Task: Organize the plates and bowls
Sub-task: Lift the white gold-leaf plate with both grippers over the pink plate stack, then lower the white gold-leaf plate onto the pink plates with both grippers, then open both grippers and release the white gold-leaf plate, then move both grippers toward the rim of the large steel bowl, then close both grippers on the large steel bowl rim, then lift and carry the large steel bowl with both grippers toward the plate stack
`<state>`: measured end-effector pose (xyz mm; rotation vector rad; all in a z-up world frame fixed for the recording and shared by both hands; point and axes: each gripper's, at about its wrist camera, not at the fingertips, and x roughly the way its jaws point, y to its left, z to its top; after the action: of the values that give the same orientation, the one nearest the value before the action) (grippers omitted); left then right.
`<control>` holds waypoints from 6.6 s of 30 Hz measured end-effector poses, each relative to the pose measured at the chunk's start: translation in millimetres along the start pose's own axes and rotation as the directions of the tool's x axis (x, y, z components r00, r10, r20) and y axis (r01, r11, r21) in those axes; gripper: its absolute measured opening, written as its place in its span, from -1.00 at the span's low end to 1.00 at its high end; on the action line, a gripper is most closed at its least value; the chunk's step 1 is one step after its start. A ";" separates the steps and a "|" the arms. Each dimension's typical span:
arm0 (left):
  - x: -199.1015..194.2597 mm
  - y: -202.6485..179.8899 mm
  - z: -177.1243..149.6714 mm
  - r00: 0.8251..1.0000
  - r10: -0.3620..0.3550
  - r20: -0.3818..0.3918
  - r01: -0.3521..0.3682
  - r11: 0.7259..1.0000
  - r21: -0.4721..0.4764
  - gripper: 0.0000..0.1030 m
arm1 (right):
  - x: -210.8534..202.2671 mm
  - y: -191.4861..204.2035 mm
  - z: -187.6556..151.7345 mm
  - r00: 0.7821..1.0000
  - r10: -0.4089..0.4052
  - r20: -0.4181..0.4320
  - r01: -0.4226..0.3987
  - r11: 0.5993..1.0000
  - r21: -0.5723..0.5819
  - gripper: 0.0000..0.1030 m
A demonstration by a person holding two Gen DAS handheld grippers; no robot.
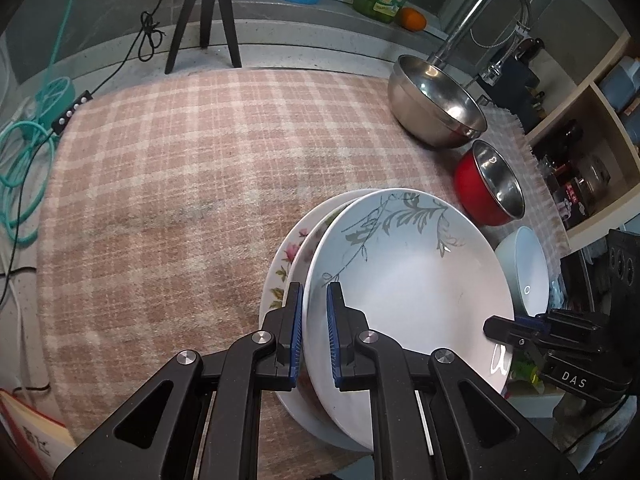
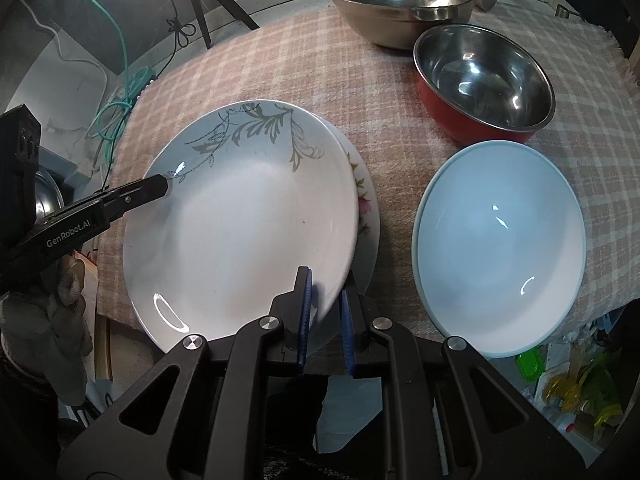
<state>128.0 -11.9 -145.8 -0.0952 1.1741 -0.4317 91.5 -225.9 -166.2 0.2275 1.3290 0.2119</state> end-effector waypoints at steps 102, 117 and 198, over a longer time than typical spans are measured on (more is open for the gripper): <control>-48.9 -39.0 37.3 0.993 -0.029 0.118 0.034 0.998 -0.045 -0.27 | -123.5 -64.4 53.6 0.955 0.033 0.294 -0.029 0.999 -0.018 0.28; -3.0 -75.2 90.4 0.993 -0.060 0.097 0.067 0.996 -0.066 -0.27 | -124.9 -178.5 108.6 0.966 0.095 0.241 -0.119 0.989 0.084 0.28; 65.7 -69.3 158.5 0.993 -0.110 0.050 0.116 0.986 -0.118 -0.56 | -21.8 -143.4 184.4 0.944 0.308 0.118 -0.324 0.935 0.145 -0.61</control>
<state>273.2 -123.7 -120.4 -0.2764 1.1553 -0.4559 269.4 -377.4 -145.3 0.5860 1.2121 0.3605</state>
